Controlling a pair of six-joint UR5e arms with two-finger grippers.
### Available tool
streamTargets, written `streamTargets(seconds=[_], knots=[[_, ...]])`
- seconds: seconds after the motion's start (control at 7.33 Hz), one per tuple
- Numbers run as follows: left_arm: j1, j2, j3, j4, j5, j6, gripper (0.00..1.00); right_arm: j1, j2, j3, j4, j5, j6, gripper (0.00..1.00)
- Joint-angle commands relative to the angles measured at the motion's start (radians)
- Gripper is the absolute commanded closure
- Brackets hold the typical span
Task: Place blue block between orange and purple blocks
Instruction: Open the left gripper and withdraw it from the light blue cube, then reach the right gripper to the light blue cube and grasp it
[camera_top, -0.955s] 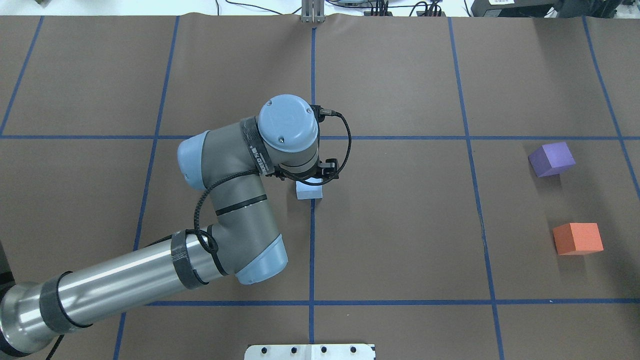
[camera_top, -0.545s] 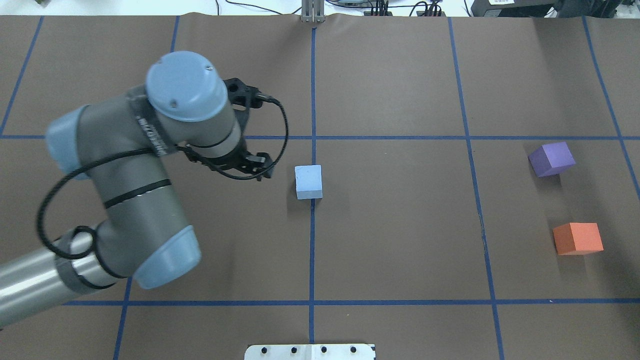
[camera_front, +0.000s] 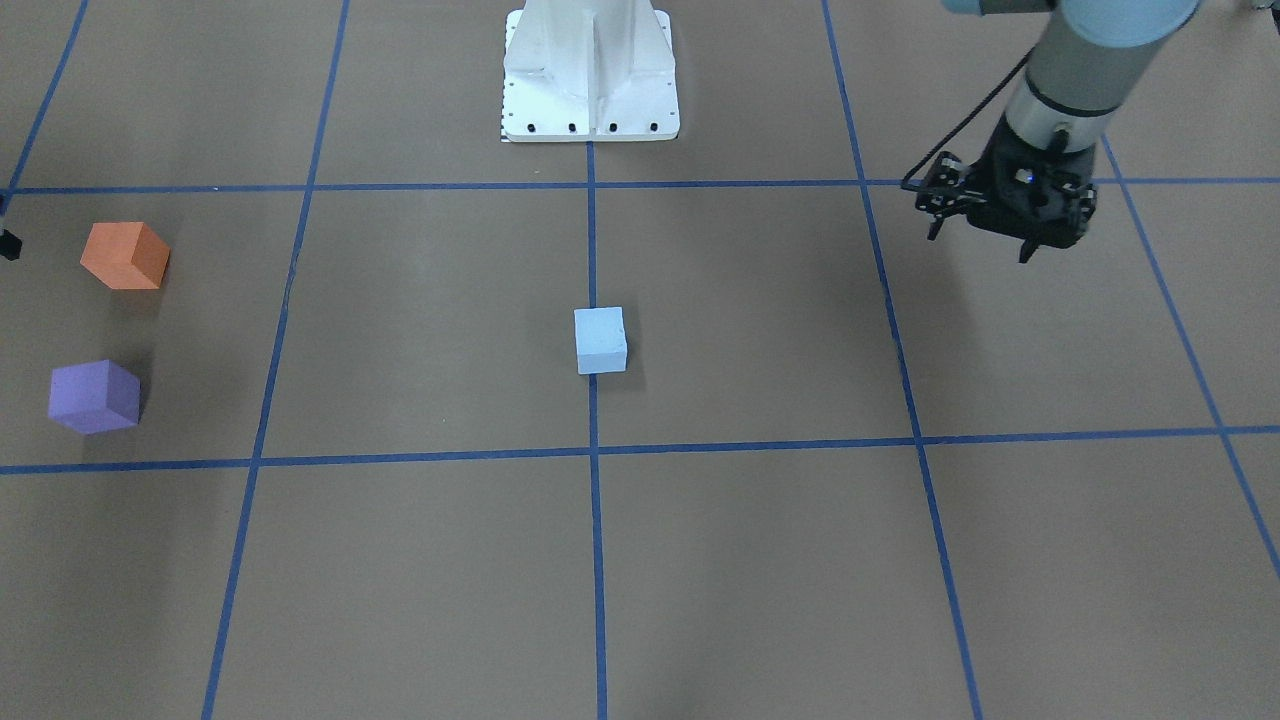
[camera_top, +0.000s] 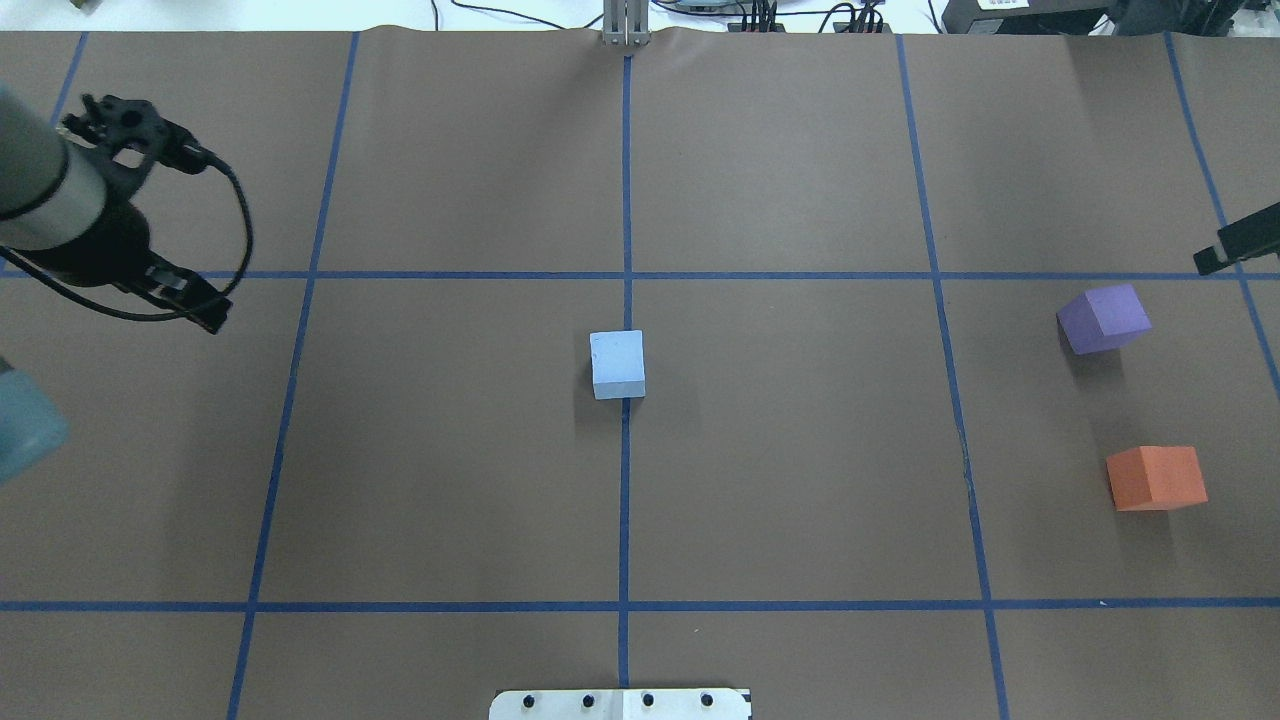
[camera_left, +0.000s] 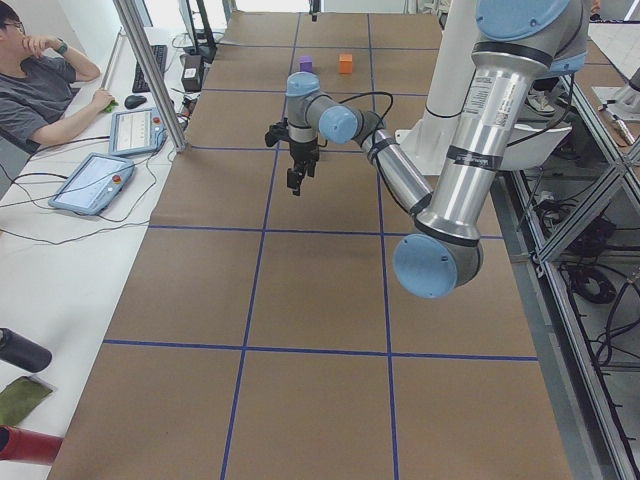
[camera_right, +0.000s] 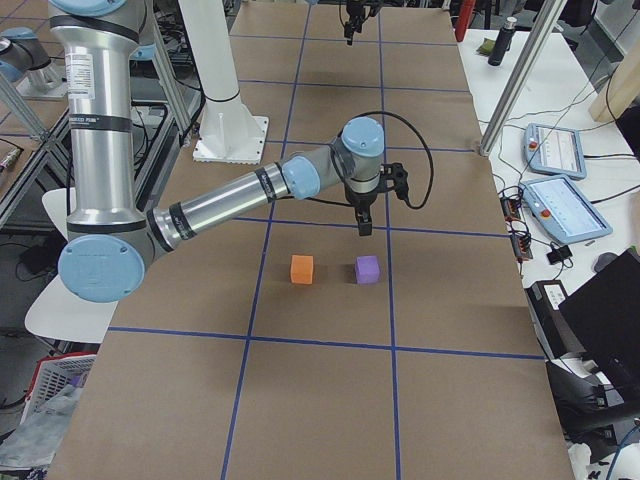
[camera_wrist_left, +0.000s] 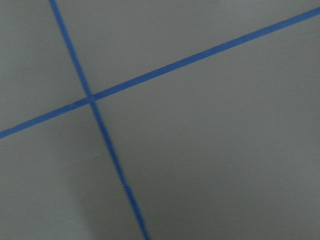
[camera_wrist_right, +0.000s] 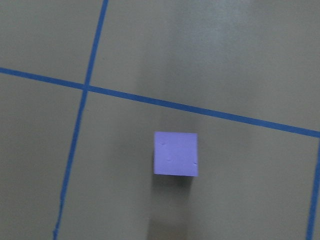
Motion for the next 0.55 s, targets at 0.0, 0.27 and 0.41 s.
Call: streamTargets(seconds=[0.0,0.27,0.41], knots=[[-0.263,0.139,0.055,-0.007,-0.110,0.319,0.00,-0.193,0.173,0.015,-0.007,-0.079,0.308,0.00],[-0.481,0.157,0.281,-0.008,-0.189,0.691,0.00,-0.414,0.304,-0.005,-0.012,-0.235,0.534,0.00],[-0.575,0.157,0.376,-0.008,-0.209,0.795,0.00,-0.496,0.389,-0.049,-0.013,-0.294,0.623,0.00]])
